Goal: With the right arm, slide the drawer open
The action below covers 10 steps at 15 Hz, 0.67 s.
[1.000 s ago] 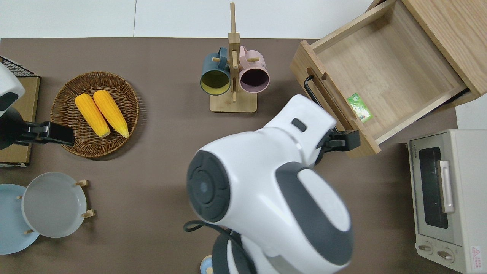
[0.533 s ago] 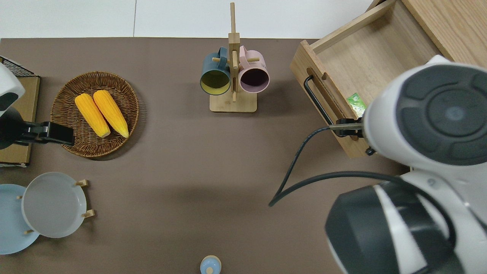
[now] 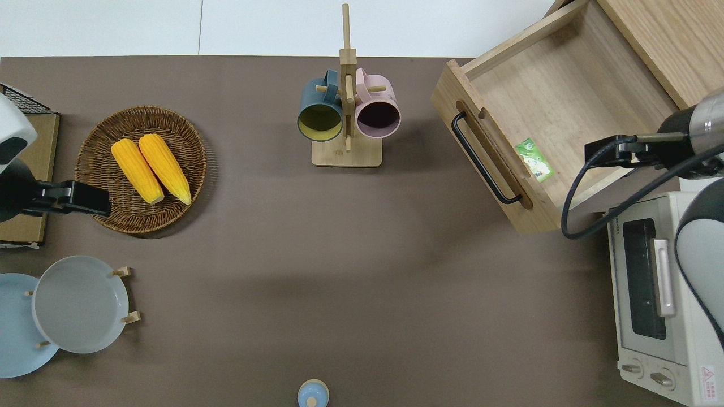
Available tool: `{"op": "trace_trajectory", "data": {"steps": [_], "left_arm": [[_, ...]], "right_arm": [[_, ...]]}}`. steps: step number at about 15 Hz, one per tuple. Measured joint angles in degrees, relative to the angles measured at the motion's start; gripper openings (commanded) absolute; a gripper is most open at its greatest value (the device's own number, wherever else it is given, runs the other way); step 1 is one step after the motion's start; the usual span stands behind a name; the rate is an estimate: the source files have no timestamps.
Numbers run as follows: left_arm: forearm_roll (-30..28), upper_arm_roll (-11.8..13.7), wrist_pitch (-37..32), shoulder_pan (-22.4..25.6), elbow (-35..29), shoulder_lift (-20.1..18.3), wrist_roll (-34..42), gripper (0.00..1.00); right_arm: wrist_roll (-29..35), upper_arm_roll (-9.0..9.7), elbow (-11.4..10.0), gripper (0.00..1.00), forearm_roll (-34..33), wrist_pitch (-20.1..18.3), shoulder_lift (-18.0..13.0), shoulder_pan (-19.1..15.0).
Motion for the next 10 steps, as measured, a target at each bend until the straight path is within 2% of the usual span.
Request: {"op": "trace_trajectory", "data": {"steps": [5, 8, 10], "left_arm": [[0.0, 0.0, 0.0, 0.0, 0.0, 0.0, 0.0, 0.99], [0.0, 0.0, 0.0, 0.0, 0.0, 0.0, 0.0, 0.99], [0.0, 0.0, 0.0, 0.0, 0.0, 0.0, 0.0, 0.99]], "right_arm": [[-3.4, 0.29, -0.4, 0.987, 3.6, 1.3, 2.0, -2.1], [-3.9, 2.42, -0.4, 0.987, 4.0, 1.4, 2.1, -4.2], [-3.9, 3.15, -0.4, 0.987, 4.0, 1.4, 2.1, -4.7]]}}
